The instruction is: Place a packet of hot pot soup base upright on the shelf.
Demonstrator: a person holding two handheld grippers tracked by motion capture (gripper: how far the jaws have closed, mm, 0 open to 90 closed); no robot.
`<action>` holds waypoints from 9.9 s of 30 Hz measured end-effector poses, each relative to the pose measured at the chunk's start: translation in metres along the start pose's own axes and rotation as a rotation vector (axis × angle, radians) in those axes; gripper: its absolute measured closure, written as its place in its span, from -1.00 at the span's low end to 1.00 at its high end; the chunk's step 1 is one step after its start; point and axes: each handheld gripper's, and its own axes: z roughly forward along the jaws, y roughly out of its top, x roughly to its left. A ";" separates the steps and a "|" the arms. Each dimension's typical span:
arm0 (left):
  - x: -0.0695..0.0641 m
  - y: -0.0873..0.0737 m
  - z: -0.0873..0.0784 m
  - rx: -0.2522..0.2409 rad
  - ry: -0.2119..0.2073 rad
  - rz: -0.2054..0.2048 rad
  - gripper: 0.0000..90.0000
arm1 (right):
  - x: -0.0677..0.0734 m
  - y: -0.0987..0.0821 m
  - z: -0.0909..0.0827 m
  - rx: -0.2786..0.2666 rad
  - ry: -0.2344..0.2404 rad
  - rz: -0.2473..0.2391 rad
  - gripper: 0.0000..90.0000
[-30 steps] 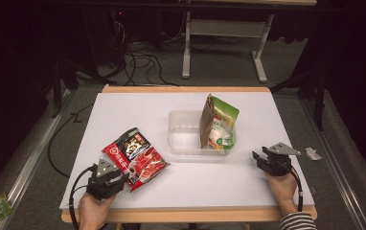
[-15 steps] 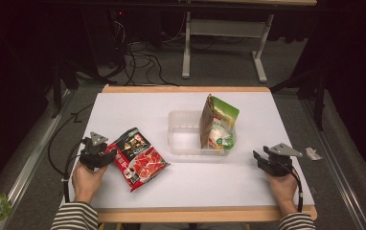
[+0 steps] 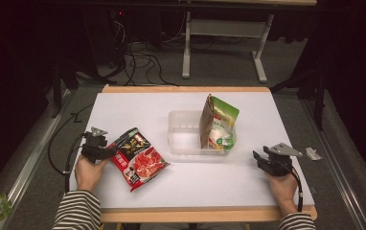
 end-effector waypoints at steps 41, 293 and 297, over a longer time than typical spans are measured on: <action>-0.007 0.001 -0.018 0.071 -0.135 0.033 0.99 | 0.000 0.001 0.002 0.023 0.013 0.000 0.13; -0.174 0.101 0.000 -0.010 -0.255 0.282 0.78 | -0.001 -0.001 -0.002 -0.023 0.022 0.003 0.10; -0.176 0.099 0.004 0.027 -0.257 0.282 0.86 | -0.001 -0.001 -0.002 -0.021 0.021 0.007 0.10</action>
